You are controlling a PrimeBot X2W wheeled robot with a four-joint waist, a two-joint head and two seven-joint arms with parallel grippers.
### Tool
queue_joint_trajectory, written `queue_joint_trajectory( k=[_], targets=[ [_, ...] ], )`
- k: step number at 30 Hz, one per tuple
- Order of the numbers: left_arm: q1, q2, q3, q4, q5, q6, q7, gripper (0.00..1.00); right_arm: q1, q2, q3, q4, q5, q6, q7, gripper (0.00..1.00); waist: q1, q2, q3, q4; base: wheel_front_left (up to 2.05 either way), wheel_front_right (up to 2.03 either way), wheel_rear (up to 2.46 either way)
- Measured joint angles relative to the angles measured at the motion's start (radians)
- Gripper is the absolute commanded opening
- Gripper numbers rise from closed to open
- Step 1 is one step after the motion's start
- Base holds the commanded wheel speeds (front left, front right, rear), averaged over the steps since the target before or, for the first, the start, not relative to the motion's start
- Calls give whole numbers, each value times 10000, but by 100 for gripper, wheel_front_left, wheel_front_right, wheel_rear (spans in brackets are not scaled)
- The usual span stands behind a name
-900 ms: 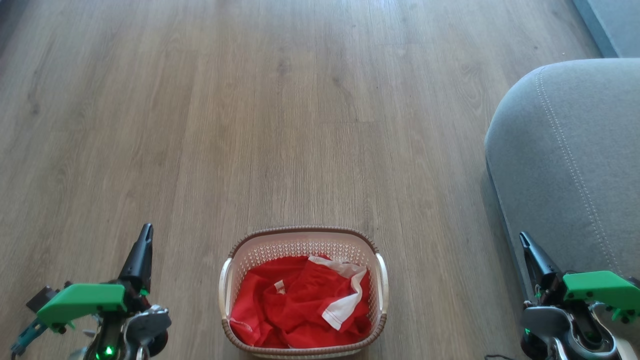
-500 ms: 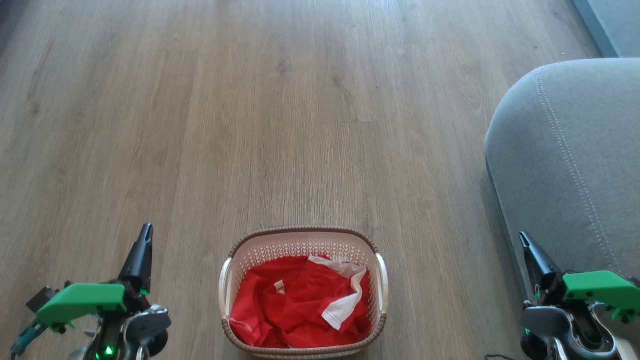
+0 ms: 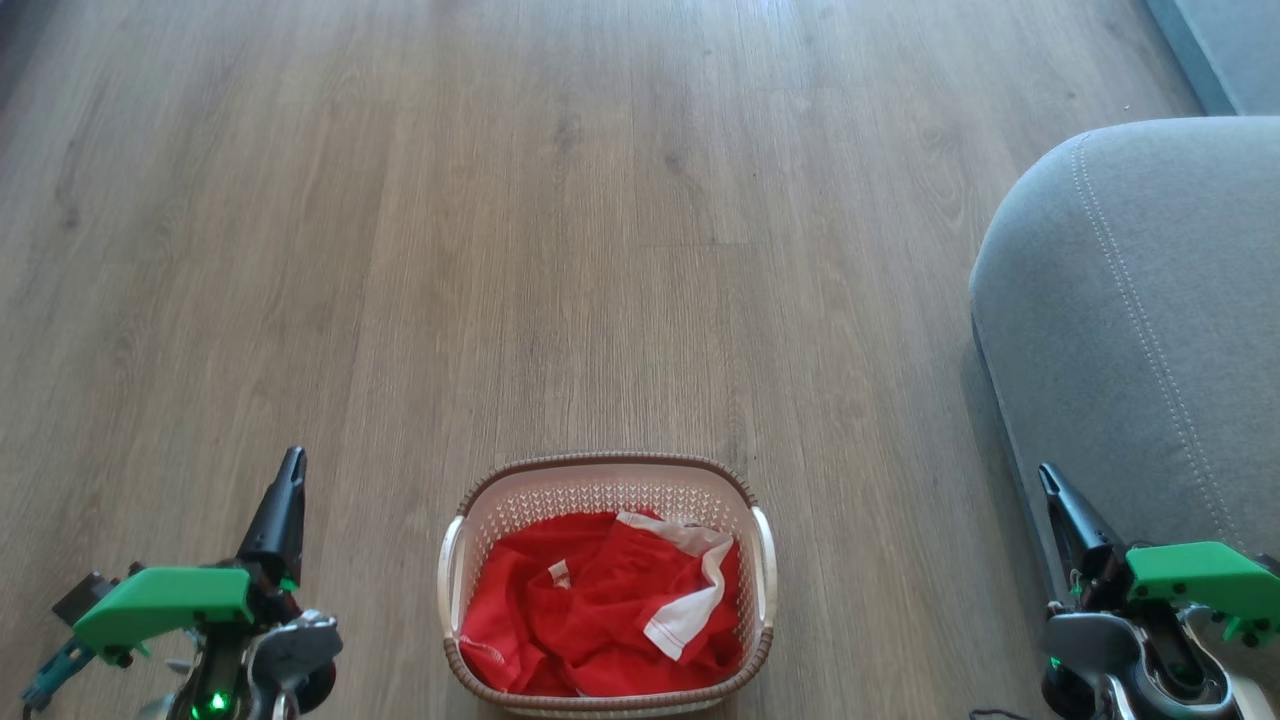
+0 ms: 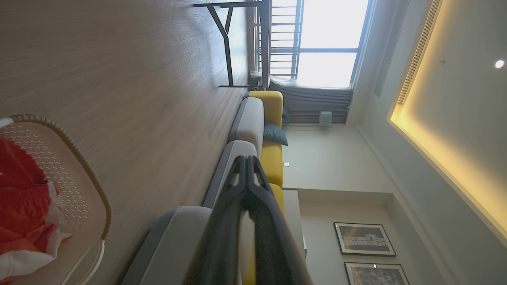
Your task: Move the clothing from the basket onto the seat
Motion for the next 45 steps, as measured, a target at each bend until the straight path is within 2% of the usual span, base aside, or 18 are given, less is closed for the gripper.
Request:
queue_joint_trajectory(
  k=[45],
  targets=[
    [0, 0, 0, 0, 0, 0, 0, 0, 0, 0, 0, 0, 0, 0, 0, 0, 0, 0, 0, 0, 0, 0, 0]
  ],
)
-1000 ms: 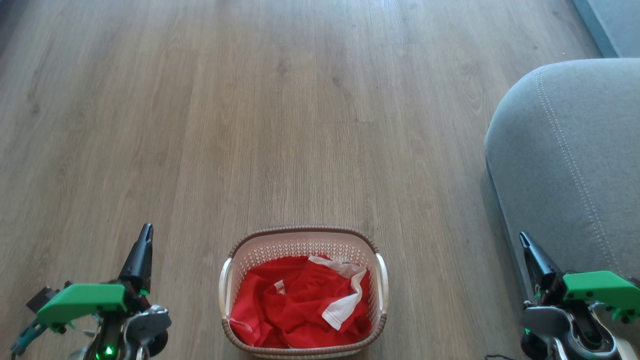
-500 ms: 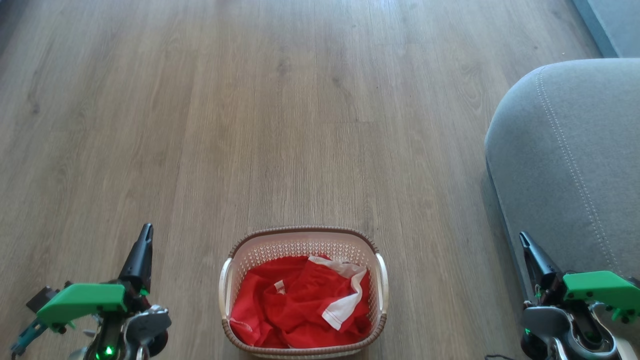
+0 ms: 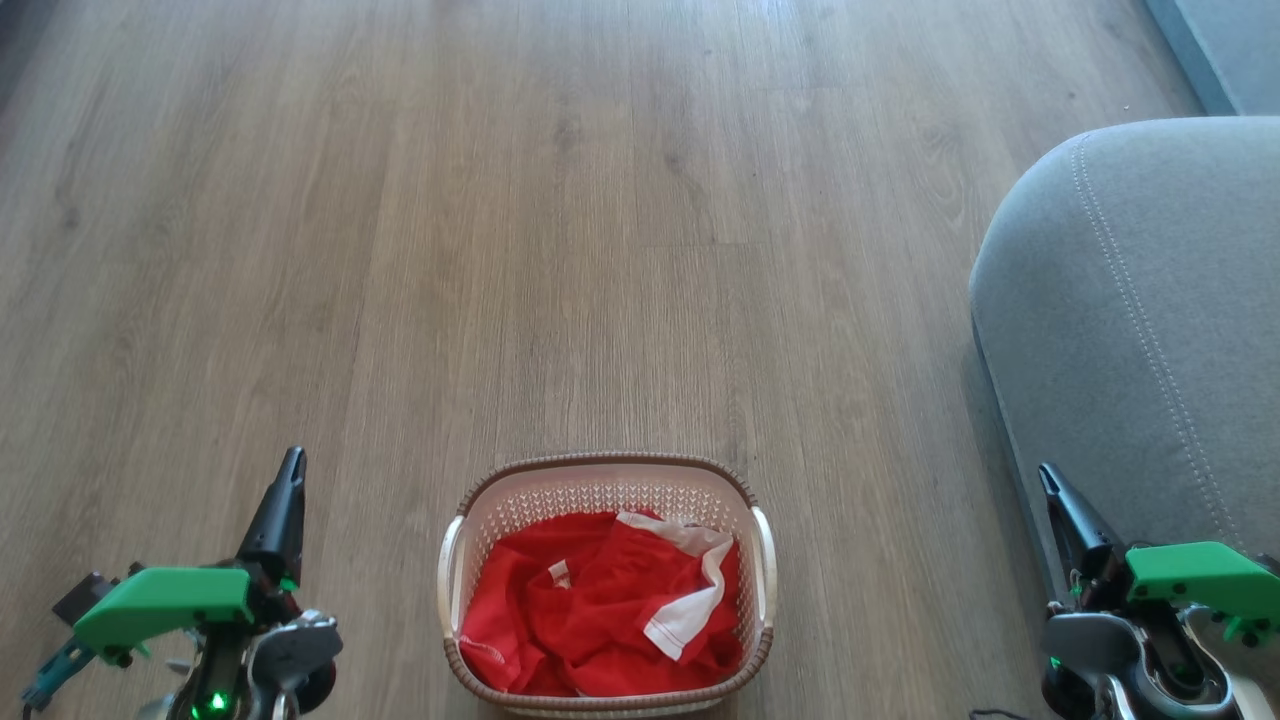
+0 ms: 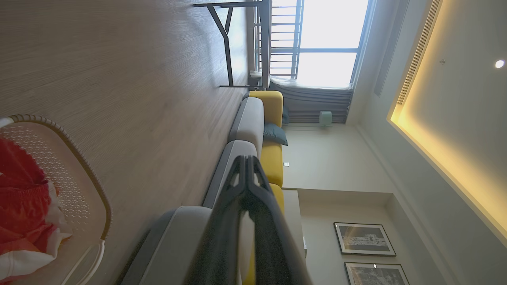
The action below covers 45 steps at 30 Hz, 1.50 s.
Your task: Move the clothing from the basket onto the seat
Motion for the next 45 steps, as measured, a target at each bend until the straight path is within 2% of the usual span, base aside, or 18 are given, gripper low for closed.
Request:
queue_joint_trajectory(
  k=[45],
  targets=[
    [0, 0, 0, 0, 0, 0, 0, 0, 0, 0, 0, 0, 0, 0, 0, 0, 0, 0, 0, 0, 0, 0, 0]
  ],
)
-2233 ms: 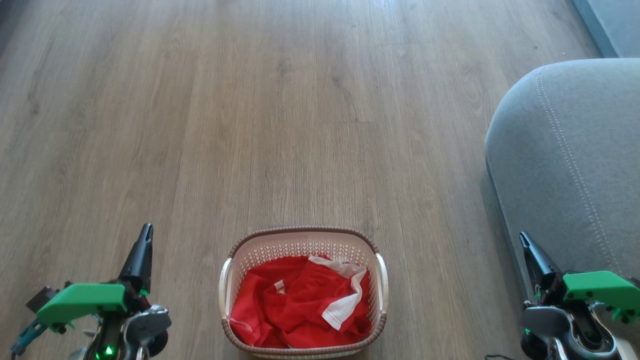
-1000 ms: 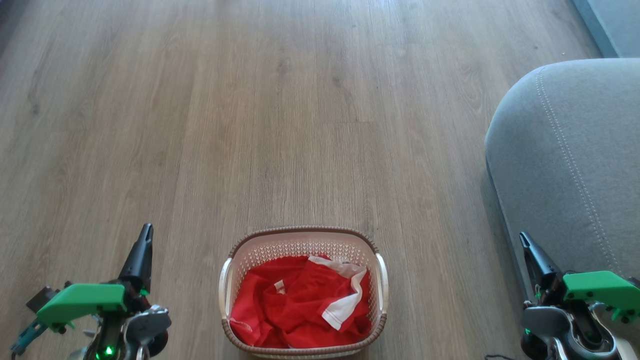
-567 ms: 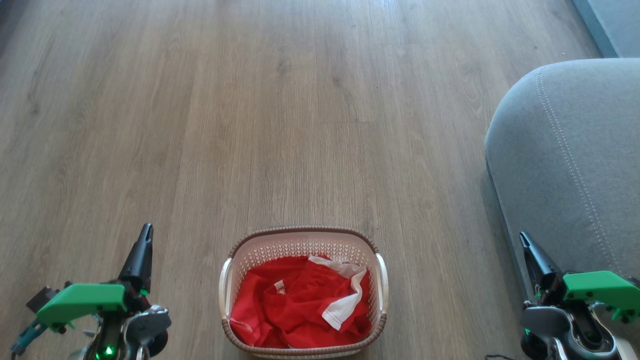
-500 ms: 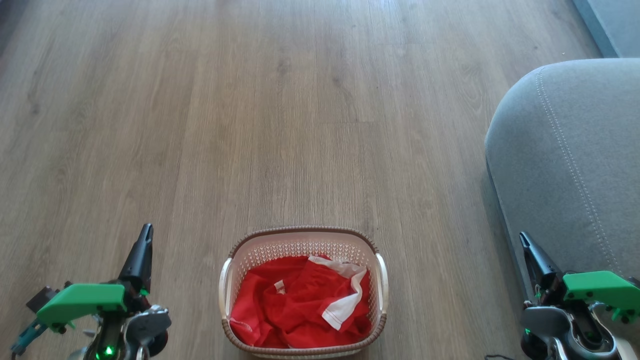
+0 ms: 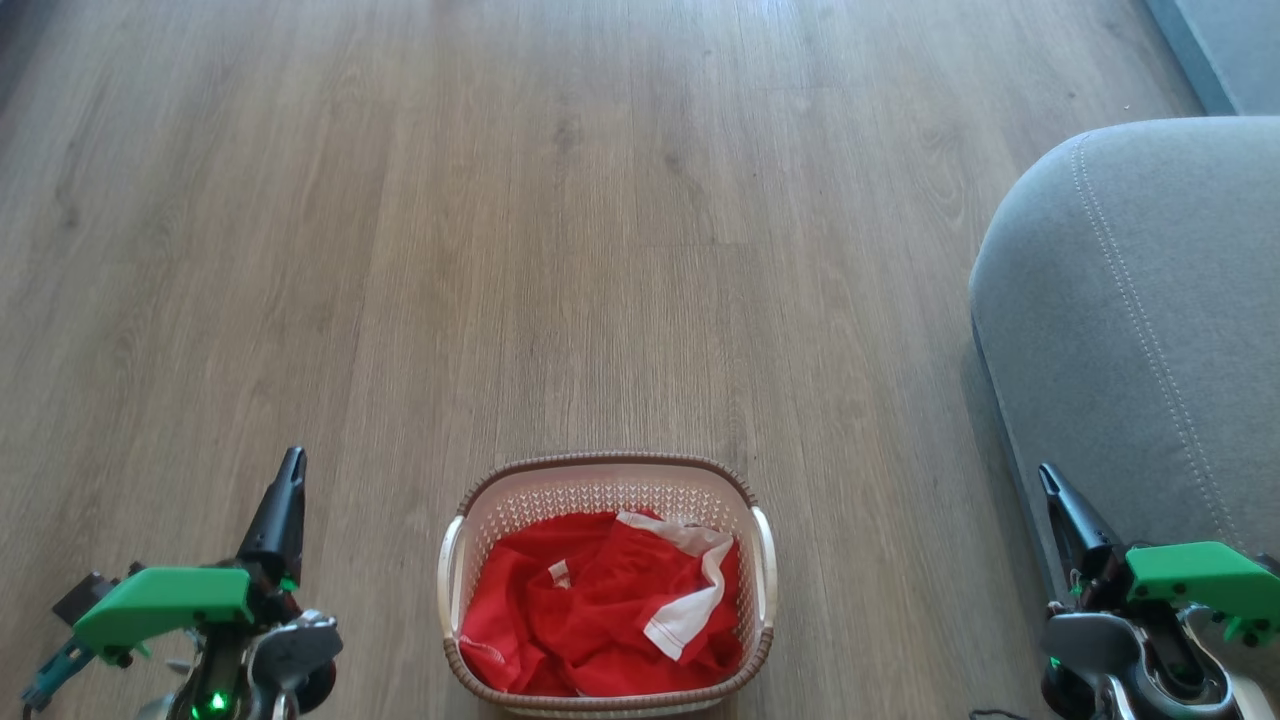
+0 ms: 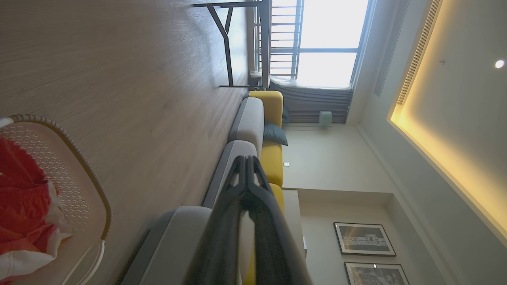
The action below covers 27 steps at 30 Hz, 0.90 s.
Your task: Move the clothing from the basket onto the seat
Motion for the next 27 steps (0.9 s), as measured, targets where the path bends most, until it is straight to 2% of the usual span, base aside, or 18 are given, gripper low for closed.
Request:
queue_joint_trajectory(
  k=[24, 25, 27],
  targets=[
    [0, 0, 0, 0, 0, 0, 0, 0, 0, 0, 0, 0, 0, 0, 0, 0, 0, 0, 0, 0, 0, 0, 0],
    [0, 0, 0, 0, 0, 0, 0, 100, 0, 0, 0, 0, 0, 0, 0, 100, 0, 0, 0, 0, 0, 0, 0],
    [103, -13, -27, 242, 2, 12, 0, 100, 81, 27, 31, 236, 0, -2, -4, 100, 0, 0, 0, 0, 0, 0, 0]
  ],
)
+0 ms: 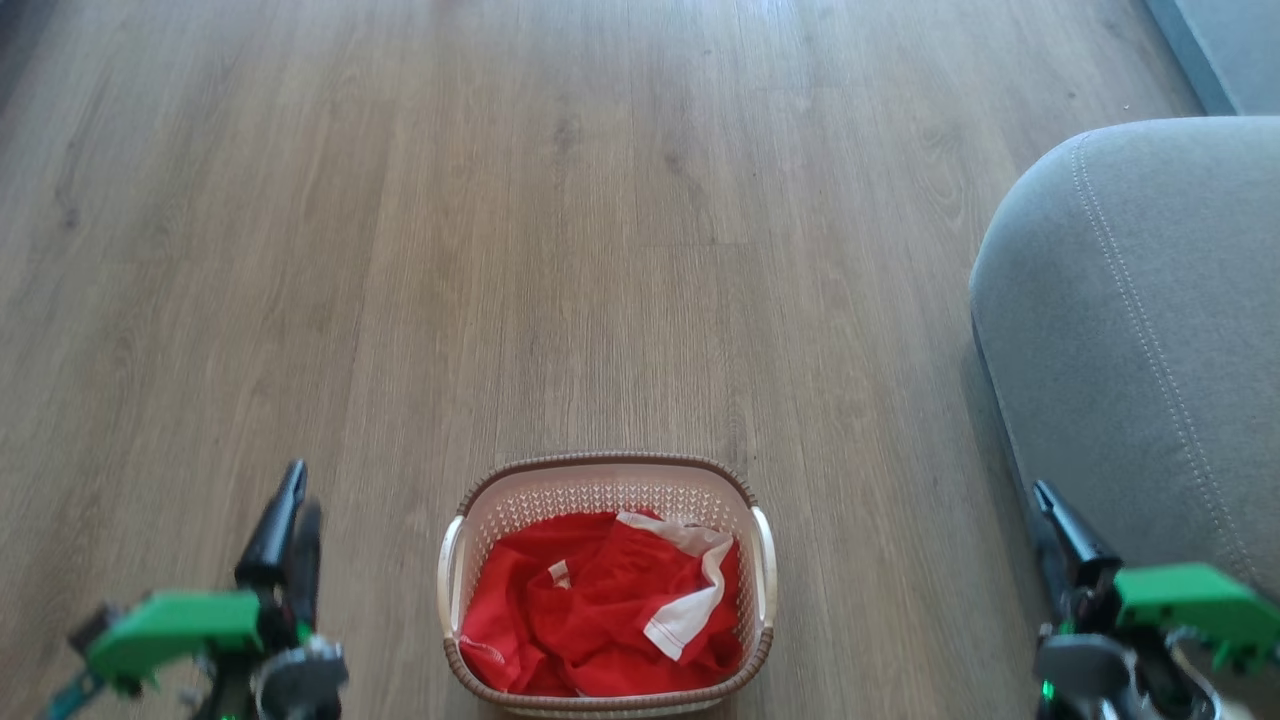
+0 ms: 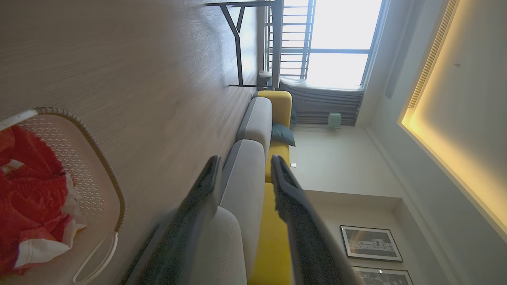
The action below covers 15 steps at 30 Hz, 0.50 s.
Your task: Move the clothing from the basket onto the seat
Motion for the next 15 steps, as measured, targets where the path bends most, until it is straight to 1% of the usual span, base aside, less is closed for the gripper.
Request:
queue_joint_trajectory(
  k=[5, 15],
  targets=[
    [666, -54, -12, 698, 0, 4, -12, 100, 494, 67, 36, 658, 0, 0, -13, 100, 0, 0, 8, -2, 0, 0, 0],
    [330, -67, -94, 715, 84, 2, -209, 100, 267, 46, 274, 660, -205, 0, -224, 100, 0, 0, 44, -7, 0, 0, 0]
  ],
)
